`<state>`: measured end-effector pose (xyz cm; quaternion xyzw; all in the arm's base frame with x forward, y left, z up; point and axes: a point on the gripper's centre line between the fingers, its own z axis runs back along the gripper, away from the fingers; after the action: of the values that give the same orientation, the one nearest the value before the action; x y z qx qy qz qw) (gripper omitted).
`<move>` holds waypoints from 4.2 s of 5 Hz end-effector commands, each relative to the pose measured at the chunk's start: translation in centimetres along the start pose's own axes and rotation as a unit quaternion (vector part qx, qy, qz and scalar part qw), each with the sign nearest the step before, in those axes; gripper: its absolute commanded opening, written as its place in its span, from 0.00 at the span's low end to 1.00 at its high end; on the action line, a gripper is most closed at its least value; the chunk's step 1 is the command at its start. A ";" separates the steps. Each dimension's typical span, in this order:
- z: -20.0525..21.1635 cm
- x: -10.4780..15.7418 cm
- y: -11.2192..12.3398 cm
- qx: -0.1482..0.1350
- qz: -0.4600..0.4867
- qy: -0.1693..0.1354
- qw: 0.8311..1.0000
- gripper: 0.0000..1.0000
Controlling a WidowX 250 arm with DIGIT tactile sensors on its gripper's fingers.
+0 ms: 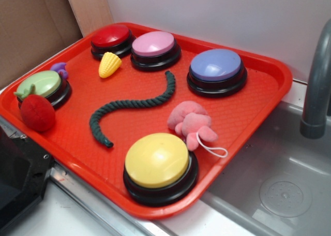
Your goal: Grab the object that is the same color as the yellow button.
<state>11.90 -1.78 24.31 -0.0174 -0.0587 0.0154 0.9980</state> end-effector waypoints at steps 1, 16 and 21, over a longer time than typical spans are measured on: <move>0.0 0.0 0.0 0.000 0.000 0.000 1.000 1.00; -20.8 11.1 10.2 0.018 0.229 -0.049 0.972 0.00; -7.9 7.6 3.6 -0.001 0.173 -0.036 0.984 0.00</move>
<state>19.68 1.56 15.85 -0.0232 -0.0627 0.1919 0.9791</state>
